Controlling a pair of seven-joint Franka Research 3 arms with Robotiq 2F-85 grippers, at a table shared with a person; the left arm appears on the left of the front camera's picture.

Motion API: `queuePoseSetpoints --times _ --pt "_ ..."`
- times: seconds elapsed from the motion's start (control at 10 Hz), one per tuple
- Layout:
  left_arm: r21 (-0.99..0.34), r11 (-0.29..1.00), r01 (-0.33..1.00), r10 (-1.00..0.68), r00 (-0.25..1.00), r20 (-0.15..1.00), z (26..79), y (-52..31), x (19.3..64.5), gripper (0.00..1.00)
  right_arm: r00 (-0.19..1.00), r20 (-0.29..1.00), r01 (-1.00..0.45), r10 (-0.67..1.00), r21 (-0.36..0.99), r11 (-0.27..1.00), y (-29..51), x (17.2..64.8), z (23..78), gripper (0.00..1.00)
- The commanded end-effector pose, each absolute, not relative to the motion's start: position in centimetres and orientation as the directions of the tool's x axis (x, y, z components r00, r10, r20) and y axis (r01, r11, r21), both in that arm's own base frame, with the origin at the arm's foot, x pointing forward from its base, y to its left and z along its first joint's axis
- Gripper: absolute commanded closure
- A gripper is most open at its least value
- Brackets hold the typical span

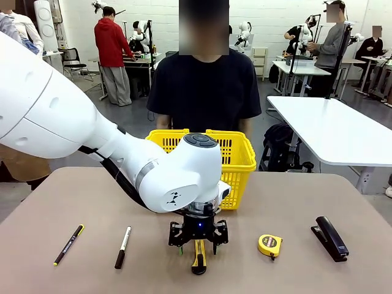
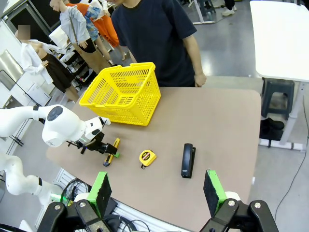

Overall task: Place the items the person wants into the basket.
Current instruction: Pick up the item the person points to and place it in the Market Basket.

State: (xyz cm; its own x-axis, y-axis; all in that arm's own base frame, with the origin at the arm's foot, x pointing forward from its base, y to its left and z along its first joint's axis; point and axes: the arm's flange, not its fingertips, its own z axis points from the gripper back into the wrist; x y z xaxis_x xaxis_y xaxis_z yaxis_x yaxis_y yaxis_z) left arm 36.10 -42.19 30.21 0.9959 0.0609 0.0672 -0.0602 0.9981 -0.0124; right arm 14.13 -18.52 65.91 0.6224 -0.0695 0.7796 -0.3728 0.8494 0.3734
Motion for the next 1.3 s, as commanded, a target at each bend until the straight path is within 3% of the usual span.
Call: queuePoseSetpoints --times 0.0,0.1,0.2,0.3,0.5,0.6,0.8,1.2 --pt "-0.028 0.997 -0.077 0.079 0.991 0.109 29.9 -43.3 36.0 0.00 0.619 0.783 -0.377 -0.069 0.373 0.848 -18.5 14.0 65.9 0.00" --pt "-0.030 0.997 -0.067 0.070 0.991 0.116 30.1 -43.3 36.0 0.54 0.619 0.783 -0.377 -0.069 0.373 0.848 -18.5 14.0 65.9 0.00" --pt "-0.030 0.997 -0.066 0.069 0.991 0.115 30.2 -43.3 36.0 0.57 0.619 0.783 -0.377 -0.069 0.373 0.848 -18.5 14.0 65.9 0.00" --pt "-0.028 0.998 -0.064 0.067 0.992 0.106 30.2 -43.3 36.0 1.00 0.619 0.783 -0.377 -0.069 0.373 0.848 -18.5 14.0 65.9 0.00" --pt "-0.024 0.998 -0.062 0.064 0.993 0.098 30.2 -43.4 36.0 1.00 0.619 0.783 -0.377 -0.069 0.373 0.848 -18.5 14.0 65.9 0.00" --pt "-0.023 0.998 -0.061 0.063 0.993 0.097 30.2 -43.4 36.0 0.82 0.619 0.783 -0.377 -0.069 0.373 0.848 -18.5 14.0 65.9 0.00" --pt "-0.037 0.998 -0.056 0.059 0.995 0.084 30.6 -43.3 36.0 1.00 0.619 0.783 -0.377 -0.069 0.373 0.848 -18.5 14.0 65.9 0.00" --pt "-0.044 0.999 -0.030 0.033 0.997 0.064 31.5 -42.8 36.0 1.00 0.619 0.783 -0.377 -0.069 0.373 0.848 -18.5 14.0 65.9 0.00"
